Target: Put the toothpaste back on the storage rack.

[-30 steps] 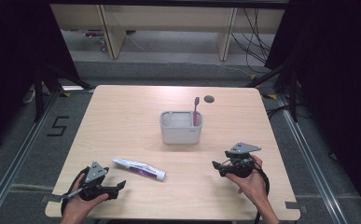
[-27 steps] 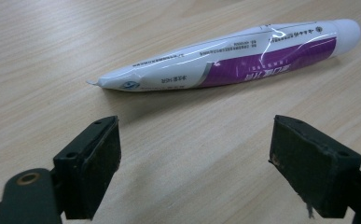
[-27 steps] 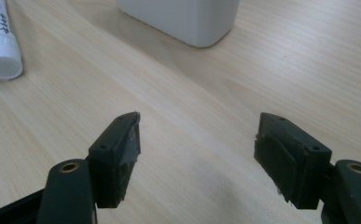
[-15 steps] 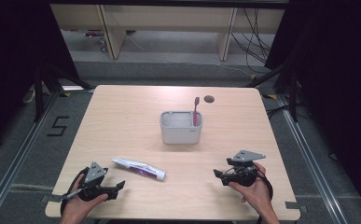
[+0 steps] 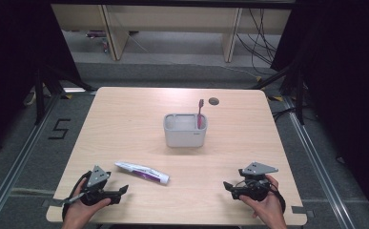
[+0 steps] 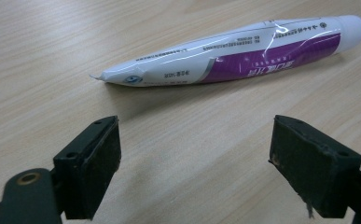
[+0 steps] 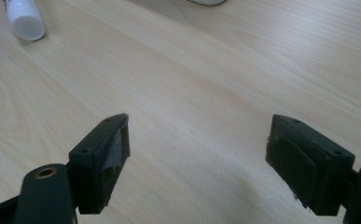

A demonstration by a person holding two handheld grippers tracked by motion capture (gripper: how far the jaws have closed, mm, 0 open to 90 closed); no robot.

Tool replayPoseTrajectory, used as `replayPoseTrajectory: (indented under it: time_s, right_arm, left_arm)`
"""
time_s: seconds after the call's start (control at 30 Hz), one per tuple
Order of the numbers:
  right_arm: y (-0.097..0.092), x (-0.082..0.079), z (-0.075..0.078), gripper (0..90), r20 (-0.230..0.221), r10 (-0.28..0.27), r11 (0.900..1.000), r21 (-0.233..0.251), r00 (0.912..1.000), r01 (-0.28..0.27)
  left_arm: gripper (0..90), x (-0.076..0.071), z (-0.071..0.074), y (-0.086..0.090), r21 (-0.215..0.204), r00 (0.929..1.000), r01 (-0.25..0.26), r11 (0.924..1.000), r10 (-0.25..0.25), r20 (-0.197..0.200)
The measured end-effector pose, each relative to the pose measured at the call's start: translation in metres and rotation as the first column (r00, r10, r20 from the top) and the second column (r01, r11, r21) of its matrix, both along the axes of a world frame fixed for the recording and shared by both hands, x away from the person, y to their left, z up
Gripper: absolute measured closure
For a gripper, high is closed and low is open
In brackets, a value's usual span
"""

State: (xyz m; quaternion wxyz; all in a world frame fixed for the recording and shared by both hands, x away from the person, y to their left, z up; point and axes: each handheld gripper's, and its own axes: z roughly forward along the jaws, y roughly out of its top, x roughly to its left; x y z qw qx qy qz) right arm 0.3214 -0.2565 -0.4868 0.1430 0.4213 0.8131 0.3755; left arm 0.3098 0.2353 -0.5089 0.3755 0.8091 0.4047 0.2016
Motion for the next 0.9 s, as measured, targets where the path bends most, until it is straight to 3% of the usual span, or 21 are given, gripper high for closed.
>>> replayPoseTrajectory:
  time_s: [0.07,0.13,0.17,0.23,0.27,0.33,0.37,0.43,0.5,0.57,0.63,0.67,0.7,0.77,0.9]
  right_arm:
    - [-0.002,-0.004,0.0,22.8,-0.008,-0.005,0.9999,0.015,1.0,0.005]
    - [-0.006,-0.004,0.0,23.1,0.01,0.001,1.0,-0.004,0.9999,-0.001]
    - [-0.006,-0.006,0.0,23.1,-0.008,-0.016,0.9998,0.011,0.9998,0.016]
    - [-0.009,-0.006,-0.001,23.5,0.017,-0.004,1.0,-0.001,0.9998,0.004]
    - [-0.009,-0.008,0.0,23.7,-0.002,-0.023,0.9997,0.01,0.9997,0.023]
    - [-0.012,-0.007,-0.001,23.8,0.025,-0.009,0.9999,-0.006,0.9996,0.009]
    - [-0.011,-0.009,-0.002,24.0,-0.006,-0.03,0.9994,0.018,0.9995,0.03]
    - [-0.014,-0.007,-0.001,24.3,0.027,-0.024,0.9996,-0.016,0.9993,0.025]
    - [-0.014,-0.007,-0.002,24.5,0.008,-0.023,0.9997,-0.002,0.9997,0.023]
    - [-0.015,-0.008,-0.001,24.7,0.025,-0.028,0.9995,-0.015,0.9993,0.029]
    - [-0.015,-0.008,-0.003,24.8,0.006,-0.026,0.9997,0.001,0.9997,0.026]
    - [-0.016,-0.008,-0.003,24.9,0.015,-0.021,0.9997,-0.012,0.9997,0.021]
    - [-0.015,-0.009,-0.003,24.9,-0.006,-0.034,0.9994,0.006,0.9994,0.034]
    - [-0.017,-0.008,-0.002,25.1,0.022,-0.034,0.9993,-0.017,0.9992,0.034]
    - [-0.016,-0.008,-0.002,25.5,0.021,-0.026,0.9996,-0.004,0.9994,0.026]
  left_arm:
    - [15.9,0.0,0.0,-0.002,-0.02,1.0,-0.007,0.9998,0.007,0.001]
    - [15.9,0.0,0.0,-0.002,-0.022,1.0,-0.006,0.9997,0.006,0.003]
    - [16.0,0.0,-0.001,-0.002,-0.021,0.9999,-0.011,0.9997,0.011,0.008]
    - [16.1,-0.001,0.001,-0.002,-0.02,0.9998,-0.019,0.9996,0.019,-0.004]
    - [16.2,-0.001,0.001,-0.002,-0.03,0.9997,-0.025,0.9992,0.025,0.005]
    - [16.2,-0.001,0.003,-0.001,-0.032,0.9996,-0.019,0.9993,0.02,0.02]
    - [16.2,-0.001,0.003,-0.002,-0.039,0.9995,-0.026,0.9989,0.026,0.015]
    - [16.9,0.0,0.001,-0.001,-0.03,0.9998,-0.007,0.9995,0.008,0.018]
    - [17.7,-0.002,0.002,-0.003,-0.036,0.9998,-0.014,0.9993,0.015,0.012]
    - [18.9,-0.002,0.003,-0.005,-0.067,0.9998,-0.012,0.9977,0.013,0.015]
    - [25.6,-0.003,0.005,-0.006,-0.056,0.9993,0.029,0.998,-0.028,0.024]
    - [32.4,-0.004,0.006,-0.008,-0.053,0.999,0.039,0.9978,-0.038,0.024]
    - [37.9,-0.005,0.006,-0.009,-0.051,0.9982,0.049,0.9975,-0.047,0.038]
    - [52.7,-0.007,0.007,-0.013,-0.037,0.9947,0.077,0.9963,-0.074,0.071]
    - [78.6,-0.008,0.011,-0.021,-0.031,0.9858,0.112,0.9933,-0.107,0.13]
